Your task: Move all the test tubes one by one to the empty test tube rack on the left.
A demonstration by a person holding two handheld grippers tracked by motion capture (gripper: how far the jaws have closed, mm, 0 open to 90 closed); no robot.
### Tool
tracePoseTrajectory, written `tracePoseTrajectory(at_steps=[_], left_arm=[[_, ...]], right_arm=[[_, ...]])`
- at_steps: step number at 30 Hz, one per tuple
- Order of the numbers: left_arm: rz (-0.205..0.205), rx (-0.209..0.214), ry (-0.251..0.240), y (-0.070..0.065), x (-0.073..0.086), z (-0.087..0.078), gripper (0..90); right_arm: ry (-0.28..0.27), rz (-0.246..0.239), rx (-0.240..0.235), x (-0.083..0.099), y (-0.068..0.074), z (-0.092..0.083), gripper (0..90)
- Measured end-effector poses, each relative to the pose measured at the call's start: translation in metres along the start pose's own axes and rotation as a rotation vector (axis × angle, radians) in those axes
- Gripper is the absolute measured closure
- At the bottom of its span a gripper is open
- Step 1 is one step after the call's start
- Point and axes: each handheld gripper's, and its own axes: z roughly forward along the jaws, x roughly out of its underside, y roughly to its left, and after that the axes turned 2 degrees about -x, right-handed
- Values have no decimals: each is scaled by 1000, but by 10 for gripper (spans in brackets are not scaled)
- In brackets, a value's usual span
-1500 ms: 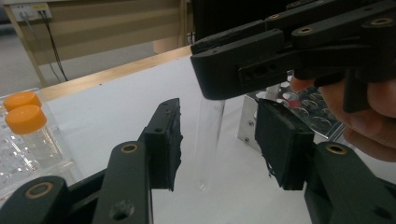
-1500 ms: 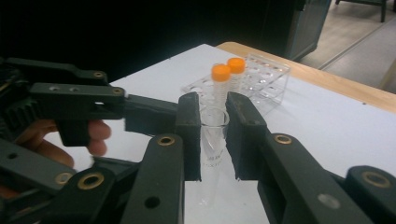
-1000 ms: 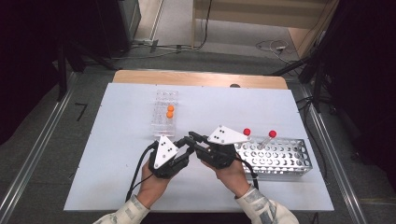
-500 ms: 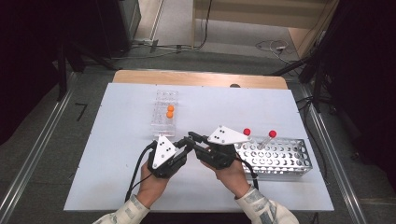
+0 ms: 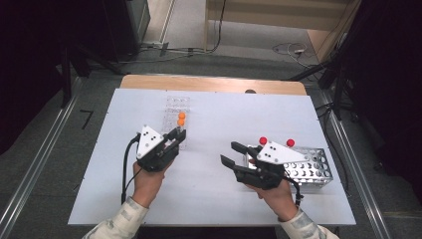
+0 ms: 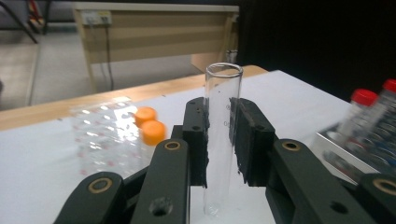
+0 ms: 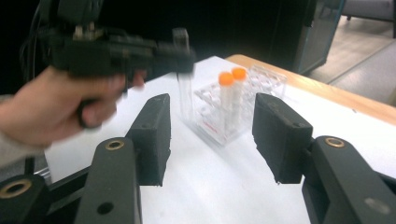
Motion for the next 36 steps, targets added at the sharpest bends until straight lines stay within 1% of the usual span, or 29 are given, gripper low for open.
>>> tracePoseTrajectory(at_steps=[2,4,6,9,10,13,17,24,36], left_arm=[[-12,-21,-5,8,-3,3,764],[-4,-48,4,14,-4,8,764],[-1,-69,6,19,-6,12,764],[-8,-87,-2,25,-7,19,764],[-9,-92,-2,26,-6,22,764],[-10,-104,13,28,-4,30,764],[-16,-121,9,30,-1,39,763],[-1,-144,7,33,3,46,763],[2,-153,15,37,11,52,762]], right_arm=[[1,2,11,6,-2,-10,451],[0,8,19,11,-4,-19,445],[2,10,37,17,-6,-27,431],[14,25,59,26,-12,-34,419],[20,37,66,29,-14,-36,419],[23,57,81,35,-20,-41,419],[20,58,87,36,-22,-43,419],[23,56,90,36,-21,-42,419],[23,57,89,36,-21,-43,419]])
